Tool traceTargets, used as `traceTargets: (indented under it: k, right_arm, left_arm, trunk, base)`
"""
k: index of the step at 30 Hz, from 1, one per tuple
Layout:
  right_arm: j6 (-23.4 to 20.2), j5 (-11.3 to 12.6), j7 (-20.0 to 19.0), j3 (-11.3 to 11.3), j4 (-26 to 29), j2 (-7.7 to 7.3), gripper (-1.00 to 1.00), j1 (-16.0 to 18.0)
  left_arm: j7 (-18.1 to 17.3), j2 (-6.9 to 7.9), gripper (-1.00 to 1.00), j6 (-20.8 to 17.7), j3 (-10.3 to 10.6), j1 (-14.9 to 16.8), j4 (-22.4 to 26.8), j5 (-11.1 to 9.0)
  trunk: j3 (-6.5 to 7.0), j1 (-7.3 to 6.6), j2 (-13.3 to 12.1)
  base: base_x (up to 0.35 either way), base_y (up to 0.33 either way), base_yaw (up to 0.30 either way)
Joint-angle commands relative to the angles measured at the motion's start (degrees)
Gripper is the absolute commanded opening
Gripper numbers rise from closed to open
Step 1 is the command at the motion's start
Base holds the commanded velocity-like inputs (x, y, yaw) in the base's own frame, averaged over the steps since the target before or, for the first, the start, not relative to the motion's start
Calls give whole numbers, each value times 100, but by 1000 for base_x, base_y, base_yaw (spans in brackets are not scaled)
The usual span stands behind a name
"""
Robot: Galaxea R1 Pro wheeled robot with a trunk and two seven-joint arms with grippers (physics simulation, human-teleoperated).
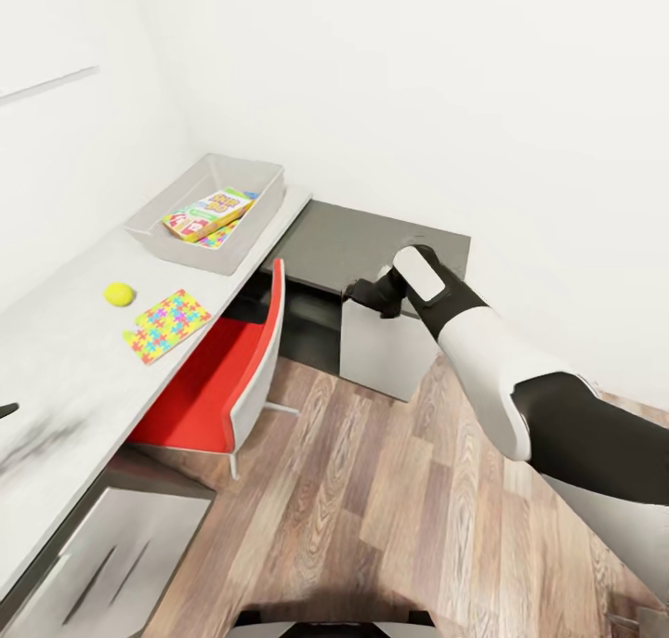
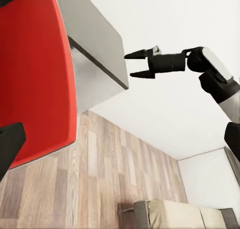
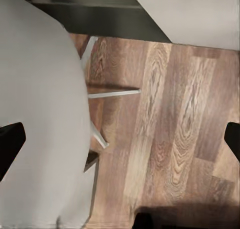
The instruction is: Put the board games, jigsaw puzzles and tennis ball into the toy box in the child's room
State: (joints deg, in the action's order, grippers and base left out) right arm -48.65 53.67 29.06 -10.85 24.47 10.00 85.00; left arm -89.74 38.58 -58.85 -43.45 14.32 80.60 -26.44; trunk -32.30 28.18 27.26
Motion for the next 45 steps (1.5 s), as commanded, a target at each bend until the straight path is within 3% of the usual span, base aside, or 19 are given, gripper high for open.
traceTargets:
  k: [1, 11, 15, 18, 19, 25, 28, 29, 32, 34, 35, 37, 41, 43, 45]
  right_arm:
    - [1, 51, 55, -23, 2, 0, 100, -70]
    - [-21, -8, 102, -52, 22, 0, 100, -1354]
    - [13, -16, 122, -231, 22, 0, 100, -1747]
    - [113, -25, 139, -578, 22, 0, 100, -2079]
    - [248, -28, 144, -792, 22, 0, 100, -2231]
    - [933, -31, 159, -1529, 15, 0, 100, -2640]
    - [1244, -32, 175, -1868, 4, 0, 100, -2795]
    - [1381, -32, 180, -2006, 1, 0, 100, -2861]
    - [1651, -32, 184, -2205, -5, 0, 100, -2966]
    - [1784, -32, 184, -2269, -11, 0, 100, -2996]
    - [1846, -32, 183, -2294, -13, 0, 100, -3007]
    - [2034, -32, 181, -2359, -23, 0, 100, -3033]
    - [2118, -34, 180, -2391, -38, 0, 100, -3044]
    - [2152, -86, 179, -2409, -44, 0, 100, -3048]
    - [2163, -147, 179, -2414, -45, 0, 100, -3049]
  left_arm:
    - [-26, 2, 100, -62, -3, 1, 0, 7]
    - [-22, 8, 100, -87, 12, 1, 0, 32]
    - [-10, 11, 100, -90, 16, 1, 0, 110]
    - [-4, 18, 100, -91, 3, 1, 0, 279]
    - [-2, 21, 100, -93, -3, 1, 0, 409]
    - [0, 55, 100, -110, 22, 57, 62, 934]
    - [2, 205, 100, -115, 41, 174, 102, 1081]
    - [5, 337, 100, -115, 53, 253, 113, 1113]
    - [36, 608, 100, -115, 187, 382, 123, 1138]
    - [127, 703, 100, -115, 314, 419, 123, 1142]
    - [210, 736, 100, -115, 383, 433, 121, 1142]
    - [885, 791, 100, -85, 607, 469, 104, 1128]
    - [1936, 702, 100, -68, 718, 491, 119, 969]
    - [3048, 544, 100, -61, 786, 584, 191, 498]
    - [3636, 473, 100, -55, 872, 681, 260, 161]
  trunk:
    - [-5, 2, 9]
    - [-1, 2, 9]
    - [0, 2, 9]
    - [0, 2, 9]
    - [0, 2, 9]
    - [0, 2, 9]
    - [0, 2, 9]
    - [0, 2, 9]
    - [0, 2, 9]
    - [0, 2, 9]
    - [0, 2, 9]
    - [0, 2, 9]
    - [0, 2, 9]
    - [0, 2, 9]
    - [0, 2, 9]
  base:
    - [0, 0, -115]
    - [0, 0, -28]
    - [0, 0, -3]
    - [0, 0, 0]
    - [0, 0, 0]
    - [0, 0, 0]
    - [0, 0, 0]
    - [0, 0, 0]
    - [0, 0, 0]
    - [0, 0, 0]
    - [0, 0, 0]
    - [0, 0, 0]
    - [0, 0, 0]
    - [0, 0, 0]
    - [0, 0, 0]
